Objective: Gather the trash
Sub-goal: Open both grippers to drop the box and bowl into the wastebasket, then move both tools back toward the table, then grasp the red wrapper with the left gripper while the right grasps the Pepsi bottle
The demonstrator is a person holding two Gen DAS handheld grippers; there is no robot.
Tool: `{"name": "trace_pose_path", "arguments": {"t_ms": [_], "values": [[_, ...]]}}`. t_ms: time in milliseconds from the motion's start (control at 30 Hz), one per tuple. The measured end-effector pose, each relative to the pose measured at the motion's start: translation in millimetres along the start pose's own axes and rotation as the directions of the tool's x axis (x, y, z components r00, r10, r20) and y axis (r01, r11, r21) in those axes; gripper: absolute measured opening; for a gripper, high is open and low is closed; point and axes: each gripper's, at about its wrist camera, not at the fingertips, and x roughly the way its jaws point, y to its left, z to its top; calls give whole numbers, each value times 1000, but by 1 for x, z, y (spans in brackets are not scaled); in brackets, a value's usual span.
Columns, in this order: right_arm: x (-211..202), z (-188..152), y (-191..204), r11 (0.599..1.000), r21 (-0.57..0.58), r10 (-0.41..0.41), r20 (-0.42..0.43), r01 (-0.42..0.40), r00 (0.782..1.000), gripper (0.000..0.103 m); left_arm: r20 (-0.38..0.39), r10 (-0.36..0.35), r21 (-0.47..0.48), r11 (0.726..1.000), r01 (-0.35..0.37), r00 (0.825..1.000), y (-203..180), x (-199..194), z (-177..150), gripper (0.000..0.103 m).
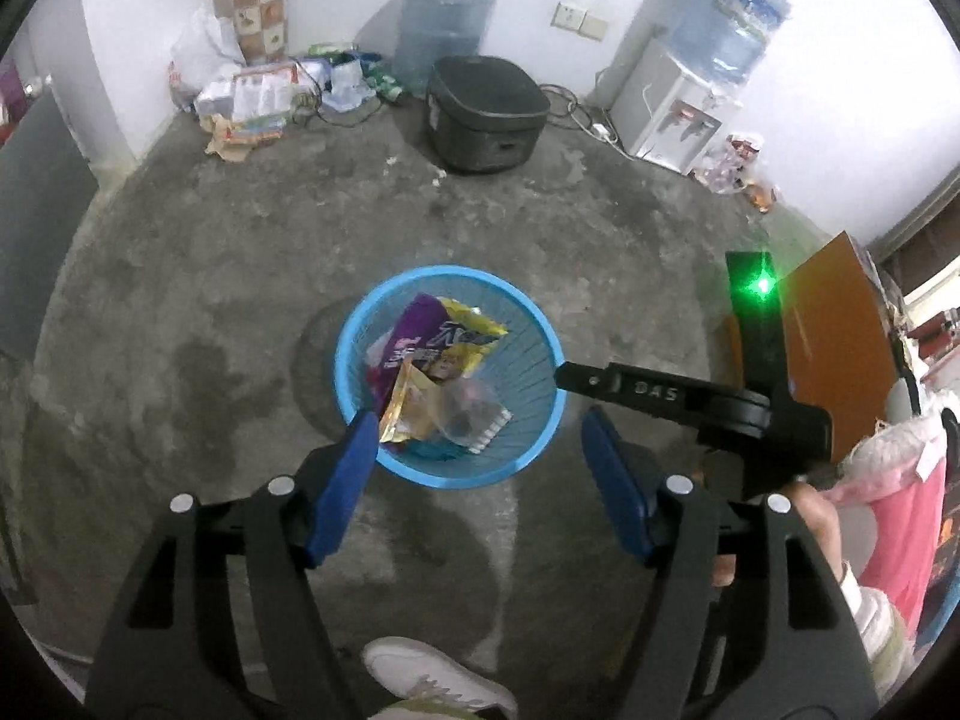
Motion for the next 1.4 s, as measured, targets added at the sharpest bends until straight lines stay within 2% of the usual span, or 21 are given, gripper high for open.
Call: {"name": "trace_pose_path", "arguments": {"t_ms": [100,200,267,367,433,500,567,600,667,700,800,900,967,1000,1067,1167,1233,1333,1367,1400], "values": [[-24,-10,12,999,-48,6,39,-4,999,59,21,37,35,999,-37,999,3,-36,-6,66],[-56,-25,35,992,-116,52,69,-44,996,59,45,72,50,996,-74,996,12,-87,-18,66],[-75,-36,49,983,-168,88,78,-74,993,59,78,104,31,994,-107,992,27,-135,-35,67],[-104,-63,83,951,-279,154,66,-130,986,59,158,175,-44,984,-170,972,55,-217,-73,69],[-119,-87,109,914,-359,214,27,-190,976,59,217,239,-120,969,-217,946,78,-274,-111,70],[-130,-113,135,864,-435,267,-33,-254,963,59,255,315,-202,942,-268,914,97,-319,-147,70],[-138,-139,161,808,-495,310,-104,-319,945,59,277,413,-302,895,-329,868,119,-364,-194,70],[-142,-158,177,767,-525,338,-159,-369,928,59,279,469,-361,860,-361,838,129,-385,-224,70],[-146,-182,198,717,-553,357,-232,-425,905,59,268,526,-446,810,-381,807,144,-411,-269,70],[-148,-198,210,684,-563,370,-281,-464,886,59,263,537,-471,796,-379,801,150,-418,-284,70],[-148,-249,239,604,-578,364,-413,-549,835,59,240,573,-593,725,-349,784,169,-437,-353,70],[-140,-296,256,561,-581,311,-512,-590,801,59,237,573,-668,682,-297,784,183,-438,-401,69],[-130,-327,262,549,-568,263,-579,-613,772,59,235,563,-709,657,-257,792,191,-431,-434,60],[-122,-348,266,546,-561,223,-618,-621,754,59,233,549,-729,645,-230,803,198,-425,-449,59],[-110,-370,269,561,-558,172,-643,-611,746,59,234,531,-749,632,-197,814,200,-414,-464,46],[-87,-401,274,620,-525,102,-684,-584,723,59,240,487,-761,631,-148,840,210,-391,-474,37],[-76,-417,277,649,-504,79,-699,-569,710,62,239,449,-755,643,-125,861,217,-373,-479,32],[-68,-434,288,665,-501,62,-702,-554,709,63,232,384,-757,648,-82,894,223,-344,-486,30],[-67,-437,291,663,-505,59,-701,-553,711,63,249,377,-757,650,-64,892,221,-339,-488,30],[-66,-441,296,655,-529,45,-686,-540,727,63,259,381,-753,655,-62,888,219,-337,-488,30]]}}
